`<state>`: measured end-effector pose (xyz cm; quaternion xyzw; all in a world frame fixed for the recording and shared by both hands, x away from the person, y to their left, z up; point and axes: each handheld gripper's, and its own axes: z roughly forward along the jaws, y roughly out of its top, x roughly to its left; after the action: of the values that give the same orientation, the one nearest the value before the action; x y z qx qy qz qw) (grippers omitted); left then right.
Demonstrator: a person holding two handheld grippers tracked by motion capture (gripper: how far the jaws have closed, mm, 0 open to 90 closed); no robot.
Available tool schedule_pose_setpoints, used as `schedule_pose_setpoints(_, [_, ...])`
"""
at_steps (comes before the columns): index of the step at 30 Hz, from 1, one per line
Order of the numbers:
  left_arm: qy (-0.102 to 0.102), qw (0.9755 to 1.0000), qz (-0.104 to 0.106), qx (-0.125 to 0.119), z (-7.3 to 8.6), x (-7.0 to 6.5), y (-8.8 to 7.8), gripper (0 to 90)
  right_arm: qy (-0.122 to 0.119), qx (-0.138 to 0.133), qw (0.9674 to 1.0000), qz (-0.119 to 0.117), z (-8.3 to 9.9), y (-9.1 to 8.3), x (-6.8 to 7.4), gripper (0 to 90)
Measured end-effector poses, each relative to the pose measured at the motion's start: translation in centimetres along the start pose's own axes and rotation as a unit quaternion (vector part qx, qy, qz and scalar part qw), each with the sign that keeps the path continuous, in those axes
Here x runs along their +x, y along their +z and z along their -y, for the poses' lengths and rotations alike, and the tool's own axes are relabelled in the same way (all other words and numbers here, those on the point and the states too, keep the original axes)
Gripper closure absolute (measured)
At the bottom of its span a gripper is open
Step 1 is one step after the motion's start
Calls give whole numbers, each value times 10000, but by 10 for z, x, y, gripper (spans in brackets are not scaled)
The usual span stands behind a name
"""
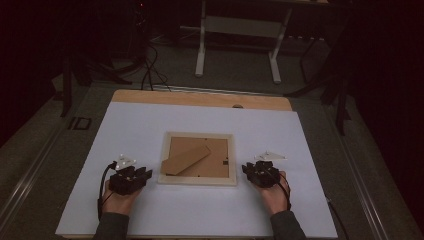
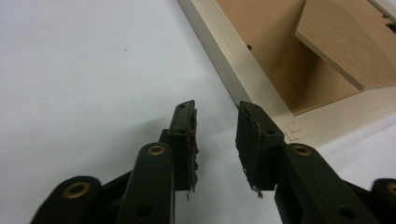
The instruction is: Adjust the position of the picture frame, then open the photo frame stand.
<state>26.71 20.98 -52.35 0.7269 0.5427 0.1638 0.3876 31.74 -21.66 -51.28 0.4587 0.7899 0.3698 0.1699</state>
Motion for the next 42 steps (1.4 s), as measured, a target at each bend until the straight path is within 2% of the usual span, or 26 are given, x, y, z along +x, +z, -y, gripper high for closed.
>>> schedule_pose_setpoints(6, [-123,9998,20,-161,-1,5,-7,630,-57,26,10000,-6,-1,-2,-1,705])
schedule_pose_setpoints(12, [-131,9994,102,-295,-5,8,-12,592,-62,61,10000,-16,-1,-1,-1,682])
schedule_pose_setpoints(15, [-19,9993,274,-269,-8,6,-15,592,-84,92,9999,-74,-1,0,0,651])
schedule_pose_setpoints(19, [45,9987,394,-307,-15,2,-18,576,-101,123,9998,-108,-1,-1,0,619])
schedule_pose_setpoints(22, [95,9986,421,-304,-23,-3,-20,550,-250,171,9995,69,-3,-3,1,575])
schedule_pose_setpoints(24, [190,9983,511,-205,-30,-6,-20,544,-297,192,9993,89,-4,-3,2,572])
schedule_pose_setpoints(28, [547,9959,710,-98,-47,-18,-20,555,-407,200,9990,64,-5,-2,4,562])
schedule_pose_setpoints(33, [851,9932,792,23,-67,-29,-17,546,-432,227,9988,59,-6,0,6,541])
schedule_pose_setpoints(38, [969,9913,872,166,-80,-35,-11,568,-428,222,9988,64,-7,-3,3,529])
schedule_pose_setpoints(42, [1043,9907,832,251,-87,-40,-4,571,-379,180,9991,51,-8,-5,1,523])
